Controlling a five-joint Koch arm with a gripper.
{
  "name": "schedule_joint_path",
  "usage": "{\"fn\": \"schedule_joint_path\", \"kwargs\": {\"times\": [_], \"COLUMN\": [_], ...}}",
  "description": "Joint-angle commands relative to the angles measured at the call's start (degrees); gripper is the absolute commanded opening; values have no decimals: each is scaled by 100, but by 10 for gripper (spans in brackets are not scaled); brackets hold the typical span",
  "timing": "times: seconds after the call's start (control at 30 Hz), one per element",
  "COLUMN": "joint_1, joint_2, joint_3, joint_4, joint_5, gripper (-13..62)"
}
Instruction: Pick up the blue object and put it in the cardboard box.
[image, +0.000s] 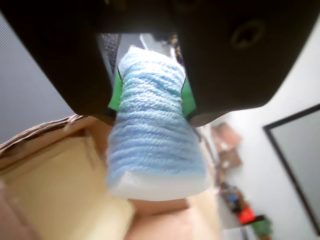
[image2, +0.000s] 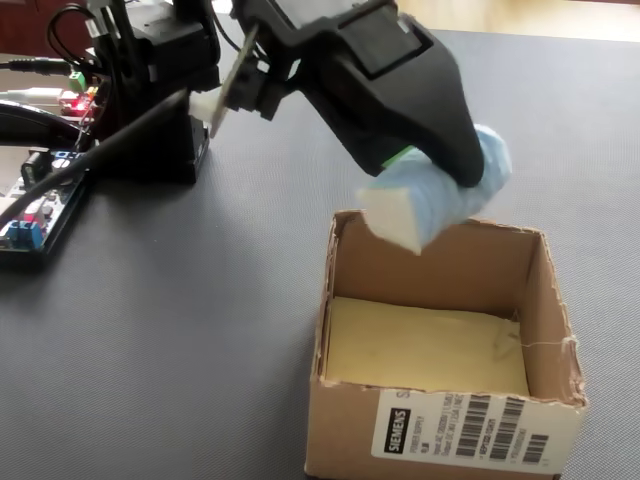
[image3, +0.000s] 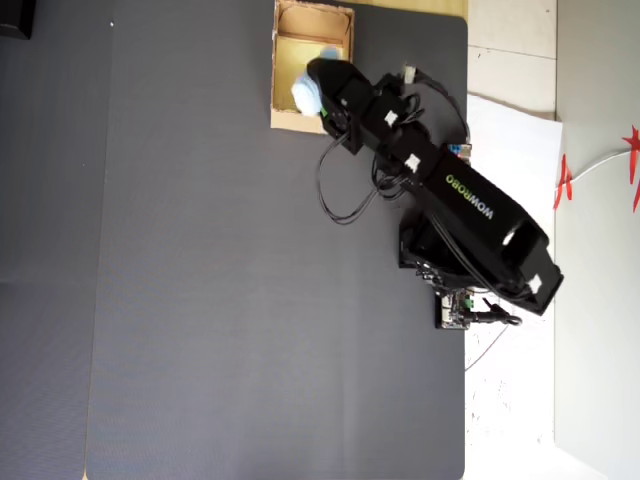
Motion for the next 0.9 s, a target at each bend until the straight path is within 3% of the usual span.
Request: {"fn": "schedule_joint_path", "kwargs": {"times": [0.0,0.07,0.2,0.53,0.87], "joint_1": [53,79,105,53,-1160], "joint_2": [35,-132,-176,-26,1239], "joint_3": [-545,-729,-765,-483,870], "joint_4": [-141,-158,-255,-782,-1907], "joint_5": [0,-9,-9,475,1468], "gripper": [108,207,272,308,337]}}
